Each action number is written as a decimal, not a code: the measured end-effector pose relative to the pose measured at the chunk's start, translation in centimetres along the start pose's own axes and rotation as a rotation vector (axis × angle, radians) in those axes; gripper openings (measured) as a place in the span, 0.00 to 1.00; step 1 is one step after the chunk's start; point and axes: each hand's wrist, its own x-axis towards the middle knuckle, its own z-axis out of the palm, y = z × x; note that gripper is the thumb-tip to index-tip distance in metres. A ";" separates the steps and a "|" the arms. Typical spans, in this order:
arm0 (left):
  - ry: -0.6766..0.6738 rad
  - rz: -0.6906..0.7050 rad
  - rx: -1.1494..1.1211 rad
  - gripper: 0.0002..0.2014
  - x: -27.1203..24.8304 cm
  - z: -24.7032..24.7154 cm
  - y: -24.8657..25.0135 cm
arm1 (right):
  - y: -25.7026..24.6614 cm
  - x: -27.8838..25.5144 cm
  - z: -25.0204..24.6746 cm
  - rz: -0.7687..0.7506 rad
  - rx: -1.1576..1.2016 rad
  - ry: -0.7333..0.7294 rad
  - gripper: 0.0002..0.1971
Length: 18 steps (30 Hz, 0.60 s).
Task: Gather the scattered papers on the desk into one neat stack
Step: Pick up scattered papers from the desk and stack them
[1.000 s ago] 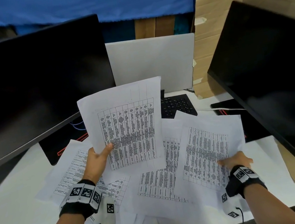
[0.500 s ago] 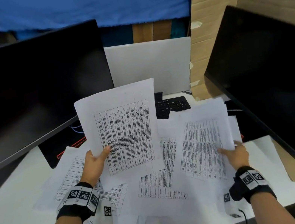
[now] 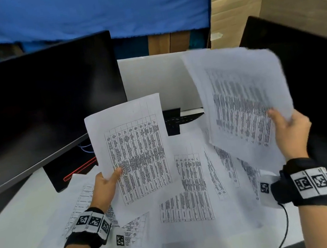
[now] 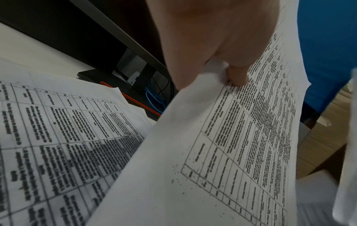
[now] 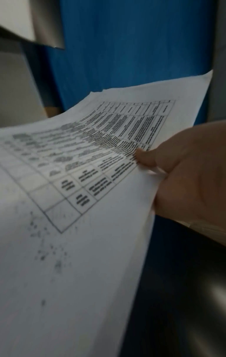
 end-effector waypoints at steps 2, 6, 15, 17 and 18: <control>-0.009 0.020 -0.002 0.17 0.0 0.1 0.8 | -1.9 0.3 -0.3 0.029 0.181 -0.003 0.03; -0.029 0.062 0.000 0.16 0.2 0.3 3.0 | -3.9 0.8 1.0 0.090 0.367 -0.038 0.07; -0.208 0.070 -0.118 0.29 -0.3 3.0 7.1 | -1.6 -5.3 9.9 0.430 0.278 -0.600 0.19; -0.261 0.048 -0.326 0.33 -0.8 3.3 7.7 | -1.4 -6.1 11.1 0.461 0.291 -0.622 0.20; -0.278 0.043 -0.352 0.34 -0.8 3.3 7.7 | -1.4 -6.4 11.5 0.461 0.307 -0.615 0.20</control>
